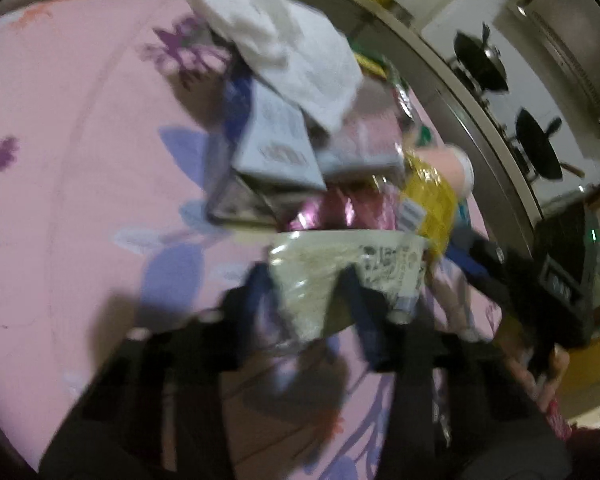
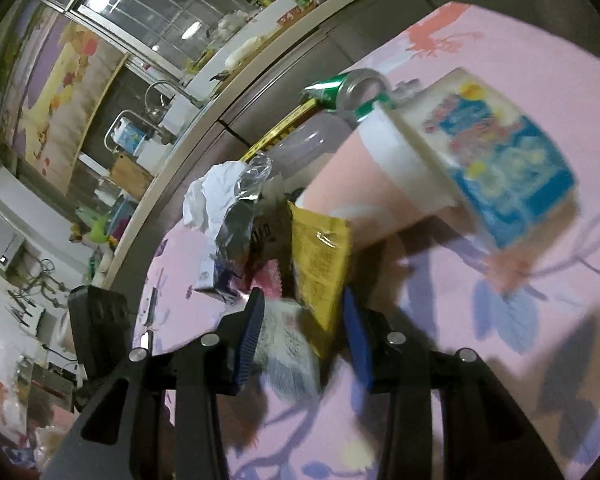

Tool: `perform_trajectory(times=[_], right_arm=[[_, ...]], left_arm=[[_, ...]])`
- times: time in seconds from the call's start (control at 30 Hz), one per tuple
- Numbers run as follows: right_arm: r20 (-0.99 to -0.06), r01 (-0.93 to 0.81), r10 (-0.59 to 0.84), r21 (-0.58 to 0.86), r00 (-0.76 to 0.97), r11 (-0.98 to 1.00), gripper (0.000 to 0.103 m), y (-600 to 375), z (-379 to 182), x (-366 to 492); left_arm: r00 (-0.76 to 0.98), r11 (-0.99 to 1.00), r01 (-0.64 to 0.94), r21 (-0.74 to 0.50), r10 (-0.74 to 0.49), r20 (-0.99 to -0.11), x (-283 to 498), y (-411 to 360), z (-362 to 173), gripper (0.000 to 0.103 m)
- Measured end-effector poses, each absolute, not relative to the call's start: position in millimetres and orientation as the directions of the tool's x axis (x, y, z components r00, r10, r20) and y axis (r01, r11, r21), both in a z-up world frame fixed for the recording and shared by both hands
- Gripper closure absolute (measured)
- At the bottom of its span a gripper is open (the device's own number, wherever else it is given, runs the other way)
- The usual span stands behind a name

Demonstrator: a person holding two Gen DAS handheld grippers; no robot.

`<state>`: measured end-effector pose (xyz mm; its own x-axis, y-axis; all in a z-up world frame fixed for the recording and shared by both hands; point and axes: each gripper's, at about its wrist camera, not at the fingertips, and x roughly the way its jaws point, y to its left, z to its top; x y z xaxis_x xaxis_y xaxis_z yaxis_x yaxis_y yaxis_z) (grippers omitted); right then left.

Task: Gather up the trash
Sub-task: 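Grasp the yellow snack bag with the right tool and the wrapper with the left tool, then carry the yellow bag to the beige bin with the right tool while the left tool carries its wrapper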

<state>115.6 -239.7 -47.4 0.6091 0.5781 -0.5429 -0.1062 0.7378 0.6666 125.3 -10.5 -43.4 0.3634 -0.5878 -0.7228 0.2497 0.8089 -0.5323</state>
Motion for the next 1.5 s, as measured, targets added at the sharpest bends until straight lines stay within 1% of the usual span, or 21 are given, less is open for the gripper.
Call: perform_trajectory(times=[0.03,0.07,0.1,0.2,0.37,0.47,0.6,0.77,0.8,0.83,0.93,1.1,1.23,1.33,1.43,1.5], right_arm=[[-0.545,-0.115,0.582,0.662,0.604,0.74,0.085,-237.8,-48.2,116.5],[-0.549,-0.123,0.584,0.657,0.598,0.744,0.096,-232.9,-48.3,122.4],[-0.543,-0.127,0.585,0.658,0.602,0.742,0.1,-233.0,-48.0,118.7],[-0.524,-0.149,0.566,0.636,0.636,0.757,0.103,-234.7,-45.8,101.3],[-0.445,-0.17,0.543,0.641,0.712,0.748,0.103,-259.8,-39.1,59.6],[-0.41,-0.173,0.541,0.657,0.734,0.734,0.103,-275.7,-37.2,55.4],[-0.348,-0.227,0.589,0.689,0.73,0.688,0.103,-284.0,-23.5,48.0],[-0.263,-0.29,0.593,0.679,0.761,0.674,0.103,-301.6,1.9,33.0],[-0.25,-0.29,0.582,0.677,0.774,0.676,0.103,-307.9,5.6,29.6],[-0.242,-0.284,0.567,0.674,0.788,0.682,0.103,-312.5,8.7,27.7],[-0.253,-0.241,0.508,0.656,0.823,0.715,0.103,-326.1,7.7,24.2],[-0.262,-0.122,0.37,0.647,0.891,0.753,0.103,-374.3,-2.6,10.2],[-0.255,-0.029,0.27,0.675,0.929,0.738,0.103,-418.6,-13.3,-3.8],[-0.249,0.021,0.211,0.691,0.945,0.722,0.103,-447.6,-23.1,-14.6],[-0.244,0.049,0.182,0.713,0.953,0.699,0.103,-471.6,-32.9,-18.7],[-0.244,0.066,0.166,0.726,0.955,0.685,0.103,-485.2,-39.7,-20.6]], left_arm=[[0.37,0.803,0.249,-0.542,-0.596,-0.713,123.5,-11.1,-42.8,0.084],[0.376,0.802,0.251,-0.543,-0.597,-0.709,121.5,-12.1,-41.8,0.087],[0.38,0.802,0.257,-0.539,-0.597,-0.706,118.9,-13.1,-39.5,0.089],[0.399,0.808,0.268,-0.525,-0.589,-0.703,107.5,-15.3,-32.1,0.09],[0.425,0.816,0.322,-0.479,-0.577,-0.697,87.9,-27.9,-18.0,0.091],[0.429,0.809,0.345,-0.477,-0.587,-0.686,84.7,-27.0,-3.2,0.092],[0.463,0.798,0.389,-0.459,-0.601,-0.652,83.9,-40.1,25.3,0.092],[0.481,0.773,0.447,-0.451,-0.632,-0.607,90.8,-55.3,57.2,0.093],[0.485,0.769,0.46,-0.444,-0.636,-0.6,93.8,-62.1,63.0,0.094],[0.485,0.764,0.473,-0.439,-0.642,-0.594,97.3,-69.9,67.8,0.098],[0.474,0.752,0.504,-0.425,-0.652,-0.592,107.3,-92.5,74.7,0.103],[0.403,0.71,0.563,-0.423,-0.683,-0.609,130.4,-144.1,70.9,0.103],[0.369,0.687,0.614,-0.388,-0.685,-0.629,141.9,-194.3,71.2,0.103],[0.346,0.665,0.641,-0.382,-0.695,-0.63,147.6,-223.7,75.4,0.103],[0.34,0.653,0.663,-0.367,-0.699,-0.629,152.5,-244.6,82.8,0.103],[0.352,0.66,0.673,-0.333,-0.683,-0.64,154.1,-254.7,88.2,0.103]])
